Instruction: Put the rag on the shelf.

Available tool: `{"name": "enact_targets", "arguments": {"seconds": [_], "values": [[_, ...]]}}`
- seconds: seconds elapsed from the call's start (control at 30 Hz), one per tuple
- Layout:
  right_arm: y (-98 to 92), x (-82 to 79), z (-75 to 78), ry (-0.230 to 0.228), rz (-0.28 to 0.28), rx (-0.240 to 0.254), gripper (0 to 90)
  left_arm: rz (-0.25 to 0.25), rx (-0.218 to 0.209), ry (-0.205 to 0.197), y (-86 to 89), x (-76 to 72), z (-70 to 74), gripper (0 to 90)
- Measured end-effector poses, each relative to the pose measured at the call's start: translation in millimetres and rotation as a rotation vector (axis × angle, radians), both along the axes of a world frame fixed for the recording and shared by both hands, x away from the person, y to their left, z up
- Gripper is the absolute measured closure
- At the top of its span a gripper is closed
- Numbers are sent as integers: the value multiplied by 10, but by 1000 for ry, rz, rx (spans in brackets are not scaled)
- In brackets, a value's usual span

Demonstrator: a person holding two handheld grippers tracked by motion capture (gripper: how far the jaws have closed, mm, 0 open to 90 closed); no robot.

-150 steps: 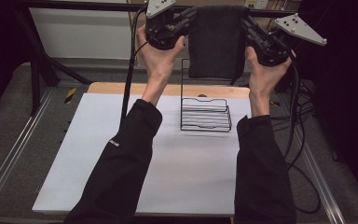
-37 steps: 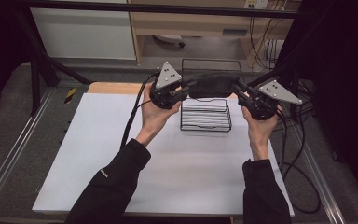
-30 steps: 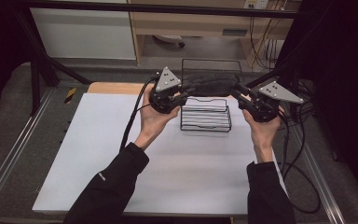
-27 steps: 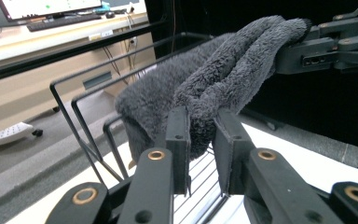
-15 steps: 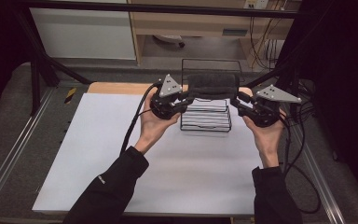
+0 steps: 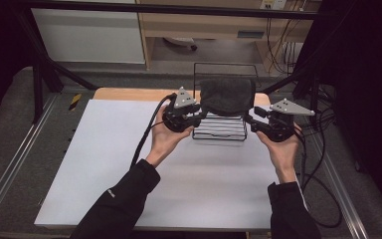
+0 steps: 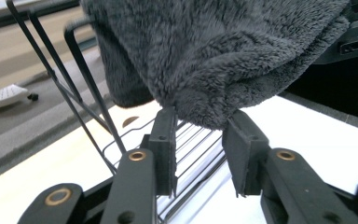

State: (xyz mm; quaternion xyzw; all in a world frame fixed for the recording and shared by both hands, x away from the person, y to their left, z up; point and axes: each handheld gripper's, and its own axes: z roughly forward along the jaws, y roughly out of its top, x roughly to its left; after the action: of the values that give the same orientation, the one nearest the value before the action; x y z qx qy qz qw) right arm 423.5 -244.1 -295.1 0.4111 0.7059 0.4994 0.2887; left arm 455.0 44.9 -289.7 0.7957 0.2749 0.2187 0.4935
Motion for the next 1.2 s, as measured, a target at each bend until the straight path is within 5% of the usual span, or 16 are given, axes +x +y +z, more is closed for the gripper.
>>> {"name": "enact_targets", "arguments": {"seconds": [0.6, 0.9, 1.2], "values": [[-18, 16, -314, 64, 16, 6, 159, 13, 58, 136, 64, 59, -324, 384], [14, -80, -346, 89, 54, 24, 69, 21, 89, 180, 293, -68, -431, 236], [75, -229, -389, 106, 82, 25, 24, 64, 76, 180, 741, -287, -569, 130]]}}
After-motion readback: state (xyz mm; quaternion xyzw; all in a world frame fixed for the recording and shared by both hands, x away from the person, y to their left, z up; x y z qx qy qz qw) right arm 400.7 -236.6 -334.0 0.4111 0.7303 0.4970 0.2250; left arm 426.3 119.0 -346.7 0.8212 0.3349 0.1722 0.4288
